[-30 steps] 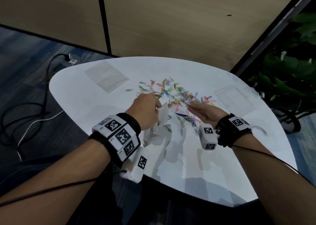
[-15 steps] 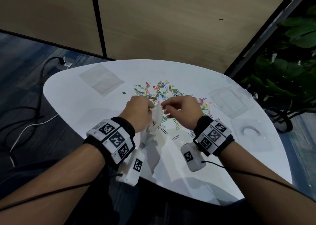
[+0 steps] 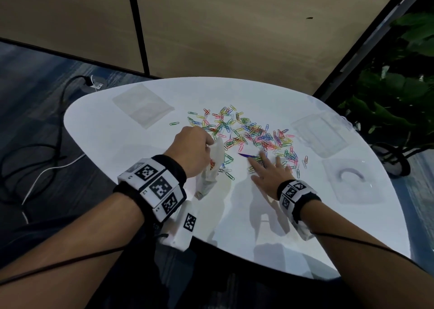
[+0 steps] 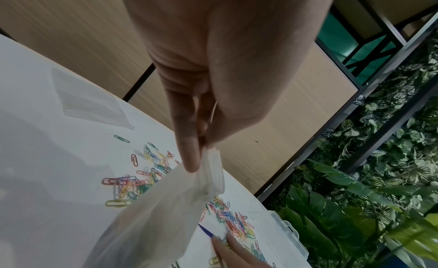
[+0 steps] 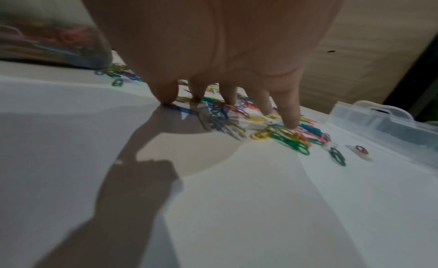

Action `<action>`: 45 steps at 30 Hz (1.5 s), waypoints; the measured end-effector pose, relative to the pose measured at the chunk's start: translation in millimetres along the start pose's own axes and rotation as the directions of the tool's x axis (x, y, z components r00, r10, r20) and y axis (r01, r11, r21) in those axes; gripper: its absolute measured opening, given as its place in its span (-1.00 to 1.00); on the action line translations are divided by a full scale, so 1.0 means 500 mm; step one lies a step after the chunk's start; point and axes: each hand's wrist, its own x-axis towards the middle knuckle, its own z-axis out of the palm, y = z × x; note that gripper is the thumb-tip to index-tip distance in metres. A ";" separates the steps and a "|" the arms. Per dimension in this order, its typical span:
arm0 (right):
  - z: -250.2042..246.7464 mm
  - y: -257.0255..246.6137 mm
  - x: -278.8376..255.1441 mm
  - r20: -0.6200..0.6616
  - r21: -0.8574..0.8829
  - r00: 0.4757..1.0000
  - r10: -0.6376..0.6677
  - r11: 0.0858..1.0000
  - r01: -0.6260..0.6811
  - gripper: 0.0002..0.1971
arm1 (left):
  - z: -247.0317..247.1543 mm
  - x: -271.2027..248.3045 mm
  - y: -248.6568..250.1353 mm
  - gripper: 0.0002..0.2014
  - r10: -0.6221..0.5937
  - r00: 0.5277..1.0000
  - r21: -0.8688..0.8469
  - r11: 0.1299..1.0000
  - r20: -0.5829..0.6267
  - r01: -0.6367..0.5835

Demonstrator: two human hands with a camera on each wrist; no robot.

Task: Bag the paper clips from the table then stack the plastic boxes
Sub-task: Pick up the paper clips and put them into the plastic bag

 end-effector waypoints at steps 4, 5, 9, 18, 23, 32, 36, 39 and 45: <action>-0.005 -0.007 0.001 -0.059 0.036 0.998 0.000 0.999 0.002 -0.43 | 0.014 -0.002 0.012 -0.68 0.008 1.000 0.008 1.000 0.015 -0.008; -0.005 -0.013 0.003 -0.101 0.043 0.995 0.002 0.999 0.002 -0.45 | 0.017 -0.002 0.014 -0.67 0.006 1.000 0.004 1.000 0.017 -0.006; -0.006 -0.034 0.006 -0.202 0.016 0.979 -0.020 1.000 0.023 -0.72 | 0.024 -0.001 0.021 -0.67 0.002 0.999 0.001 1.000 0.038 -0.002; -0.052 0.024 0.015 -0.224 0.399 0.945 0.239 0.907 -0.135 -0.77 | 0.037 0.006 0.028 -0.68 0.009 0.998 0.027 1.000 0.061 -0.010; -0.084 0.113 0.005 0.049 0.952 0.891 0.452 0.249 -0.178 -0.96 | 0.032 0.008 0.034 -0.67 0.000 0.997 0.041 0.999 0.073 -0.003; -0.185 -0.045 -0.116 0.050 0.925 0.999 -0.021 -0.375 -0.054 -0.91 | 0.050 0.002 0.073 -0.75 -0.018 0.997 0.037 0.999 0.071 0.015; -0.171 -0.100 -0.120 0.082 0.949 0.996 -0.024 -0.302 -0.085 -0.85 | 0.064 -0.001 0.082 -0.71 0.000 0.999 0.033 0.999 0.039 -0.002; -0.179 -0.105 -0.121 0.043 0.970 0.988 -0.152 -0.229 -0.077 -0.73 | 0.067 -0.004 0.090 -0.72 0.012 0.999 0.032 0.999 0.034 -0.013; -0.203 -0.071 -0.129 -0.091 0.993 0.995 -0.042 -0.075 0.087 -0.83 | 0.064 0.001 0.085 -0.70 0.006 1.000 -0.019 1.000 0.016 -0.006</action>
